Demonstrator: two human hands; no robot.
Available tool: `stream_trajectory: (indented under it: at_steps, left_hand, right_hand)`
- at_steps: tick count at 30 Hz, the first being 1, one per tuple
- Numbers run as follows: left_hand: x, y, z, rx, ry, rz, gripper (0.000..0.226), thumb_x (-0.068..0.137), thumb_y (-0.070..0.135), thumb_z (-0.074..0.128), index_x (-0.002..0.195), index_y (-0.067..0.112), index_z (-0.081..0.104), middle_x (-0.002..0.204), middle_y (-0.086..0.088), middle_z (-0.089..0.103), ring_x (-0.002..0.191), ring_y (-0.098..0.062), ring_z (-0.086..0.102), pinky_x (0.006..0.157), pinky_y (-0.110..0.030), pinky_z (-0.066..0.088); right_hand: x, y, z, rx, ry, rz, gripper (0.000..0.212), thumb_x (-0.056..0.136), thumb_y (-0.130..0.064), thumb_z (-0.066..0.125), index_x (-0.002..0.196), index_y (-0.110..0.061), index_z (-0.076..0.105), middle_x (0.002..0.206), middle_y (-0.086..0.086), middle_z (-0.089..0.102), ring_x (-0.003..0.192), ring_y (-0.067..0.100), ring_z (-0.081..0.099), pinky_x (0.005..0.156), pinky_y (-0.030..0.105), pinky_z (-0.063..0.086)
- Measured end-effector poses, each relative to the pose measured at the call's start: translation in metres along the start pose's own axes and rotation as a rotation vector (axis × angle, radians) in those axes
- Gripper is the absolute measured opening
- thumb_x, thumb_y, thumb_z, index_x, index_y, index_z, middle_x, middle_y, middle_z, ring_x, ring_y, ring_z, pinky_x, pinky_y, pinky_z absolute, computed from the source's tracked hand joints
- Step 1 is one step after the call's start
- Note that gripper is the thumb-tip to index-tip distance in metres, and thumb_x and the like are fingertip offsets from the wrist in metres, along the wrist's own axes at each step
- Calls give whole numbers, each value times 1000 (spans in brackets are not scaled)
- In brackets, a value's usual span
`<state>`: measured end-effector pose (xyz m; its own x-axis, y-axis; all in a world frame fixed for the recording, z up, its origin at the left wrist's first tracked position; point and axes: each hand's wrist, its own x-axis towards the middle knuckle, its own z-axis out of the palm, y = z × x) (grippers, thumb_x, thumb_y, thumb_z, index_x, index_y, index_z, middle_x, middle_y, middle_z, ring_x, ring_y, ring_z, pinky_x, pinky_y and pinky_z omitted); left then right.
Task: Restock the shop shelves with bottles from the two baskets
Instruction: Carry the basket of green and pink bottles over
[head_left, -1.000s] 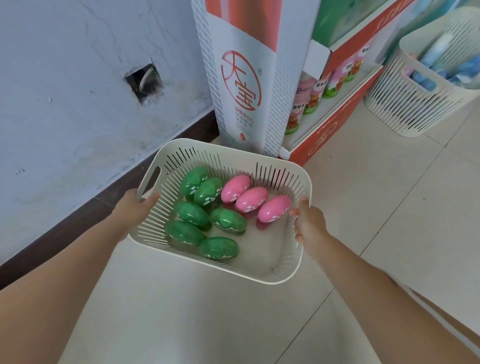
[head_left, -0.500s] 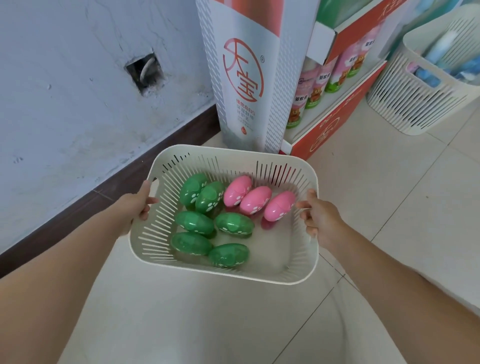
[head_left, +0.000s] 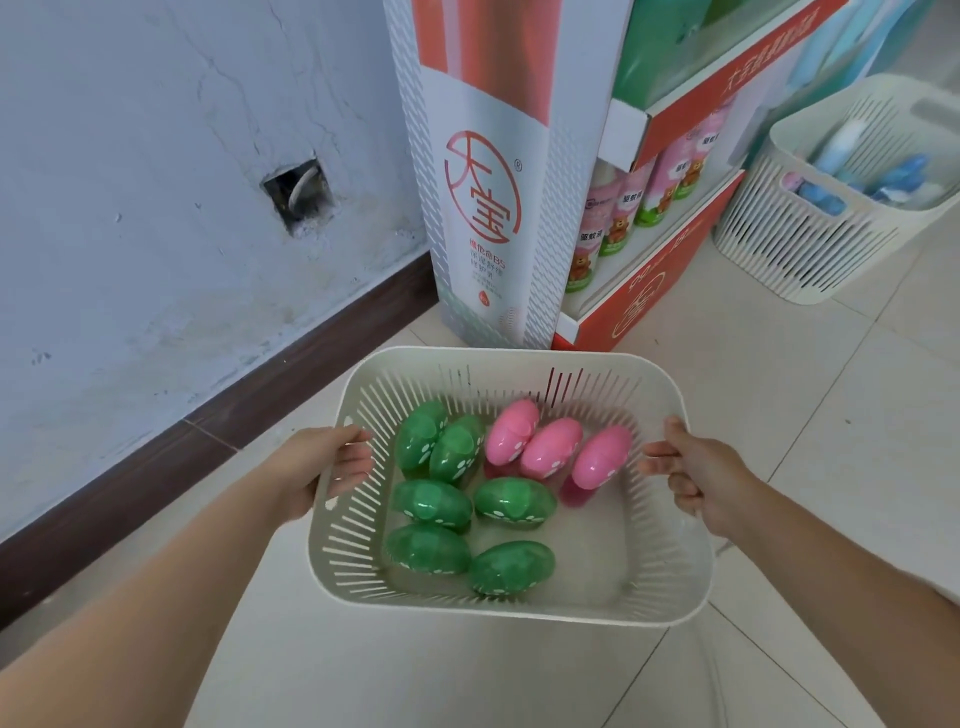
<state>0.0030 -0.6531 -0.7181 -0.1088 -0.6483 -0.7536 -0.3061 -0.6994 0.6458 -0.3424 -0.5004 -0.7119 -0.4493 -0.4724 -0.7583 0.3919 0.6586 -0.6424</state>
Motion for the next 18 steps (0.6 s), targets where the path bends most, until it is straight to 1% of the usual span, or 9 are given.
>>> stream_trajectory:
  at_steps: [1, 3, 6, 10, 14, 18]
  left_hand:
    - [1, 0, 4, -28, 8, 5, 24, 97, 26, 46, 88, 11, 63, 59, 2, 67, 51, -6, 65, 46, -16, 52]
    - [0, 0, 7, -97, 0, 10, 27, 97, 30, 45, 91, 11, 63, 60, 4, 71, 50, -3, 66, 42, -13, 50]
    - [-10, -5, 7, -134, 10, 5, 30, 97, 33, 44, 90, 9, 62, 61, 1, 72, 45, -3, 63, 40, -13, 50]
    - [-29, -11, 10, -187, 40, -22, 31, 96, 33, 46, 90, 7, 61, 60, -1, 71, 42, -3, 62, 39, -14, 49]
    - [-74, 5, 23, -186, 55, -46, 31, 96, 34, 45, 89, 7, 60, 58, -1, 70, 41, -3, 61, 37, -14, 49]
    - [-142, 42, 40, -134, 63, -44, 31, 95, 37, 45, 91, 10, 61, 61, 1, 71, 43, -3, 61, 38, -14, 48]
  right_hand:
    - [3, -1, -1, -5, -7, -9, 45, 97, -44, 42, 77, -8, 58, 49, 2, 66, 25, 4, 23, 30, 10, 16]
    - [6, -2, -1, -14, -7, -15, 44, 97, -45, 42, 76, -9, 58, 50, 2, 66, 25, 4, 24, 30, 9, 17]
    - [2, -5, -2, -18, -10, -13, 45, 97, -45, 42, 75, -9, 58, 53, 1, 68, 25, 3, 24, 30, 9, 17]
    - [-14, -21, -10, -21, -45, 7, 43, 97, -41, 43, 77, -6, 59, 51, 4, 67, 24, 3, 23, 29, 9, 15]
    - [-48, -39, -37, -30, -38, 32, 42, 98, -40, 42, 77, -7, 58, 54, 5, 69, 24, 3, 21, 28, 10, 15]
    - [-103, -65, -81, 15, -25, 63, 43, 98, -41, 42, 79, -6, 58, 60, 5, 71, 25, 4, 20, 29, 11, 14]
